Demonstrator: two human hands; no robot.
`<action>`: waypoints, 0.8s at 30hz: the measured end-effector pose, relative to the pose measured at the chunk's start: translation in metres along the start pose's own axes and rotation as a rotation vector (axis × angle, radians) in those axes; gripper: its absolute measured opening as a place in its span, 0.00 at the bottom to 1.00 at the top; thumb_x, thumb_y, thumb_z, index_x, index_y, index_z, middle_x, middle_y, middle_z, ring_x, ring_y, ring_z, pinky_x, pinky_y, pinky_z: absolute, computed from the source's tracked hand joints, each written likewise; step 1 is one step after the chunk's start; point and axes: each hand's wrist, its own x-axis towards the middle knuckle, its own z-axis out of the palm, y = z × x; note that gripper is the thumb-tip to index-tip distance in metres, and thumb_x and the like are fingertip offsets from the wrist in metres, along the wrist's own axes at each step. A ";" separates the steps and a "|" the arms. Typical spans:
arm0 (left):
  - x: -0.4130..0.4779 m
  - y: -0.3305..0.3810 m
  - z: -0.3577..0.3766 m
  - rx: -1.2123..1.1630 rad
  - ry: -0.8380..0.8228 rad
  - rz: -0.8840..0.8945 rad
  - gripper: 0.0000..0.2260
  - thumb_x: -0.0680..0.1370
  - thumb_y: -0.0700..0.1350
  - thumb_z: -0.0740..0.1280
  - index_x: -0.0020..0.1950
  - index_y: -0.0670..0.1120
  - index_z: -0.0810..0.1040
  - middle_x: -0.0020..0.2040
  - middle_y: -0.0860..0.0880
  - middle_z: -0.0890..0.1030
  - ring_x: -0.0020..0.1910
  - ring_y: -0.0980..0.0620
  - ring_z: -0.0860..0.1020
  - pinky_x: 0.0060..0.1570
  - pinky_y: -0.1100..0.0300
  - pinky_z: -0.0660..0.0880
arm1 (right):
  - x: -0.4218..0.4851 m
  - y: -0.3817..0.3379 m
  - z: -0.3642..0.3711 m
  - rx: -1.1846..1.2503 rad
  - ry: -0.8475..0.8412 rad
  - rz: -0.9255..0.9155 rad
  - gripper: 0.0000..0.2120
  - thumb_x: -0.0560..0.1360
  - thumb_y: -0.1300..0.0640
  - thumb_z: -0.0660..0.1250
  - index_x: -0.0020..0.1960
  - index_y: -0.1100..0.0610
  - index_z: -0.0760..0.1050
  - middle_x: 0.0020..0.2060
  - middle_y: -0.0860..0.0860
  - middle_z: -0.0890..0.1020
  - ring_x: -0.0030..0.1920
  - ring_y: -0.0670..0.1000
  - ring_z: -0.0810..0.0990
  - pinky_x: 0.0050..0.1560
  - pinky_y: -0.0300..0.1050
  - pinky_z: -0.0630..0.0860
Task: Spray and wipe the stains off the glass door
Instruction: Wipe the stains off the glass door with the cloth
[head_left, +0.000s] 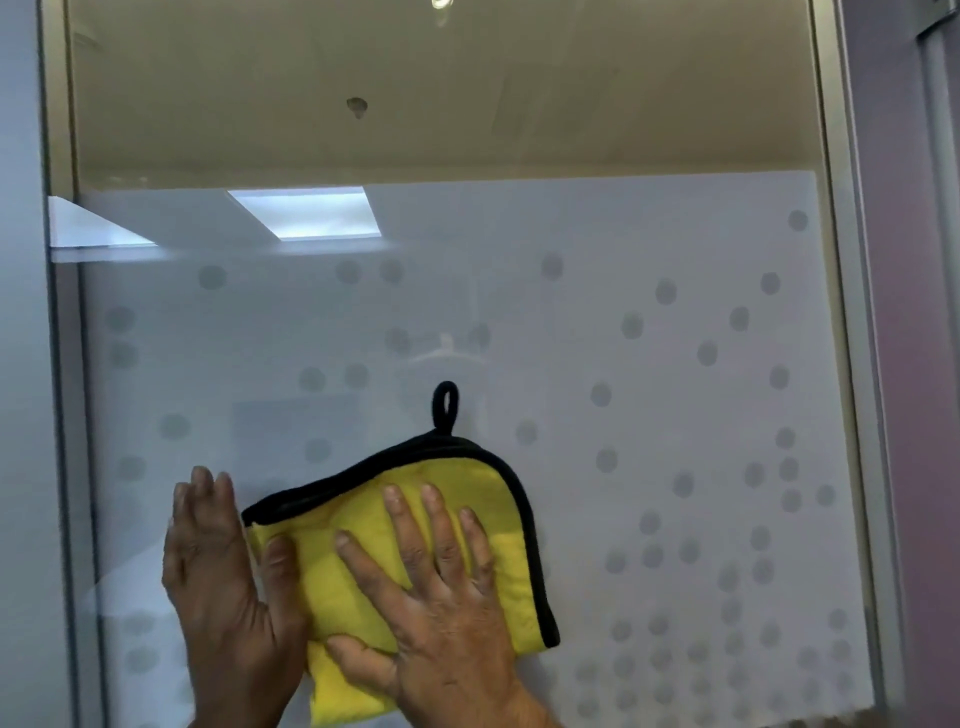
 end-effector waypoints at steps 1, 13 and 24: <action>0.000 0.006 -0.001 0.021 -0.025 0.028 0.29 0.86 0.56 0.52 0.85 0.43 0.58 0.87 0.47 0.56 0.87 0.48 0.52 0.84 0.55 0.46 | -0.003 0.003 0.000 0.007 0.016 0.023 0.39 0.74 0.26 0.61 0.81 0.39 0.62 0.84 0.52 0.58 0.84 0.59 0.55 0.81 0.63 0.52; -0.001 0.019 0.001 0.245 -0.043 0.082 0.32 0.87 0.59 0.49 0.85 0.41 0.57 0.87 0.40 0.52 0.86 0.41 0.50 0.84 0.47 0.45 | -0.065 0.063 -0.003 -0.042 0.168 0.490 0.38 0.75 0.25 0.60 0.80 0.40 0.63 0.81 0.58 0.64 0.83 0.63 0.59 0.80 0.65 0.56; -0.003 0.021 0.001 0.280 -0.028 0.099 0.30 0.87 0.56 0.53 0.85 0.40 0.57 0.86 0.37 0.55 0.86 0.38 0.51 0.84 0.45 0.47 | -0.010 0.166 -0.035 -0.065 0.279 0.930 0.39 0.77 0.24 0.54 0.81 0.44 0.62 0.84 0.61 0.56 0.83 0.65 0.53 0.78 0.69 0.53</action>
